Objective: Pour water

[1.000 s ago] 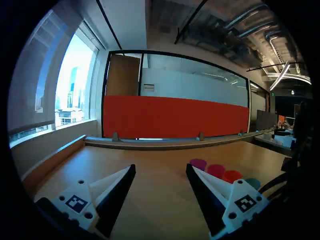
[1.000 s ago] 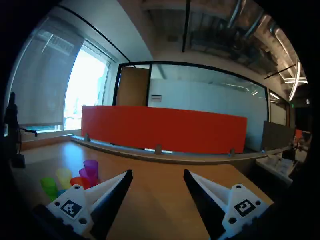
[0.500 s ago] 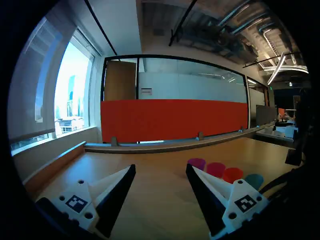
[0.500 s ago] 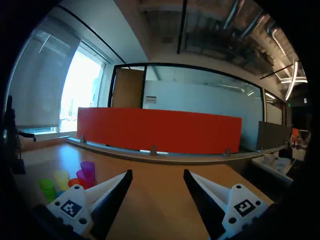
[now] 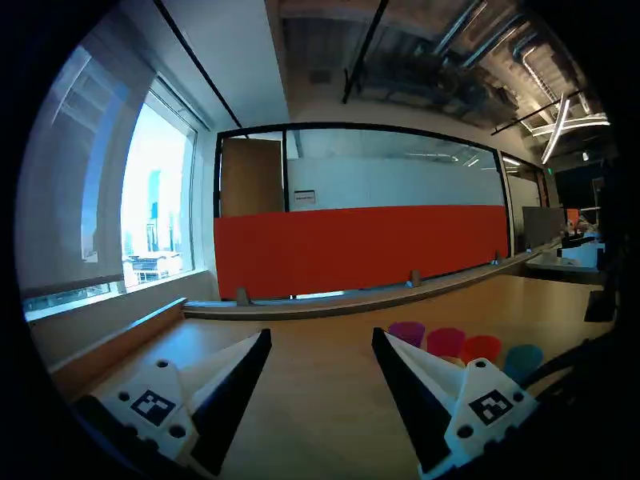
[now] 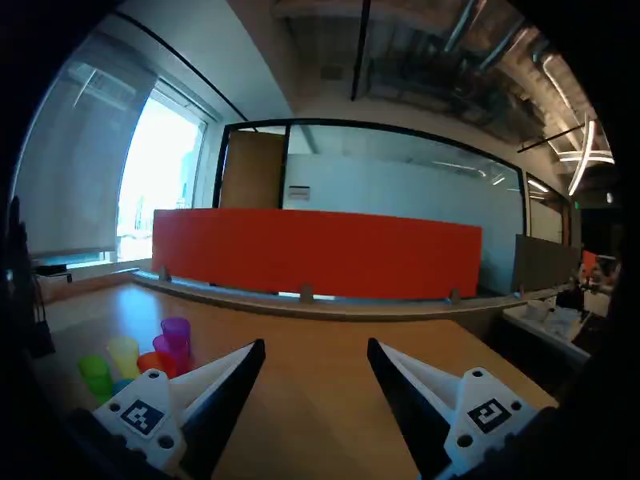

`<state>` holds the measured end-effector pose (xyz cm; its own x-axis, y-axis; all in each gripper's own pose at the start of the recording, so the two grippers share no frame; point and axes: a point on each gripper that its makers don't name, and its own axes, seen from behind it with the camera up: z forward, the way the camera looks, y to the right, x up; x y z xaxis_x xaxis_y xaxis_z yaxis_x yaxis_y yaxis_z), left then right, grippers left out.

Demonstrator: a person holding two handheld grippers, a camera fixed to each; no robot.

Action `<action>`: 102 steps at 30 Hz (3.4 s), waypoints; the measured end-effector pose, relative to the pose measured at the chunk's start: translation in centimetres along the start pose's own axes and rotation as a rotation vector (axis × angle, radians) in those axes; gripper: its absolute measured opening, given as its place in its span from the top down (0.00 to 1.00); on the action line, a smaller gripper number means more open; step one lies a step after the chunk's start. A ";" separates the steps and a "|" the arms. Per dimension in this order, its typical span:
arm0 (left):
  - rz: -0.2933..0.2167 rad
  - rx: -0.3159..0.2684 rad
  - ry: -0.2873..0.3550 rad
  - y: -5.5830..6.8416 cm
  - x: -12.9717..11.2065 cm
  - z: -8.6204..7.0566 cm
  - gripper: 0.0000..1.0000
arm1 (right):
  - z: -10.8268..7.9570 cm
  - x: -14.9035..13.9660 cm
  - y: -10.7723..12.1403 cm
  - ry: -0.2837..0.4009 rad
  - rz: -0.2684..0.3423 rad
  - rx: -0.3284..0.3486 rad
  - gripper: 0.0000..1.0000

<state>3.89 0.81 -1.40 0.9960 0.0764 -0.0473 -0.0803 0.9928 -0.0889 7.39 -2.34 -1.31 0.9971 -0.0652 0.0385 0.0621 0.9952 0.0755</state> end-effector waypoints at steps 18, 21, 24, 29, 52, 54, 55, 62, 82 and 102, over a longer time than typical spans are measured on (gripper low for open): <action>-0.012 0.069 0.040 -0.4 -0.2 0.2 0.07 | -0.4 0.4 0.2 -0.022 0.027 -0.034 0.01; -0.018 0.073 0.039 -0.4 -0.6 0.1 0.07 | -0.4 0.6 0.4 -0.021 0.029 -0.040 0.01; -0.024 0.075 0.040 -0.3 -1.0 0.1 0.07 | -0.3 0.4 0.6 -0.022 0.032 -0.047 0.01; -0.038 0.076 0.032 0.1 -2.0 0.1 0.07 | -0.4 0.4 0.5 -0.025 0.026 -0.051 0.01; -0.060 0.098 0.008 0.4 -5.1 0.5 0.07 | -0.7 0.7 0.6 -0.025 0.021 -0.058 0.01; -0.058 0.099 0.006 0.4 -5.3 0.6 0.07 | -0.7 0.7 0.5 -0.024 0.021 -0.057 0.01; -0.057 0.099 0.005 0.4 -5.3 0.6 0.07 | -0.7 0.8 0.5 -0.024 0.021 -0.057 0.01; -0.057 0.101 -0.004 0.3 -5.5 0.8 0.06 | -0.8 0.9 0.8 -0.023 0.022 -0.061 0.01; -0.057 0.102 -0.037 0.1 -6.3 1.0 0.06 | -0.8 1.2 0.9 -0.016 0.025 -0.055 0.01; -0.054 0.102 -0.041 0.2 -6.3 1.1 0.06 | -1.1 1.2 1.9 0.045 0.003 -0.082 0.01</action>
<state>-2.41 0.61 -0.07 0.9997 0.0238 -0.0045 -0.0237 0.9996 0.0120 8.76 -0.41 -2.25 0.9981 -0.0610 -0.0062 0.0610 0.9981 -0.0060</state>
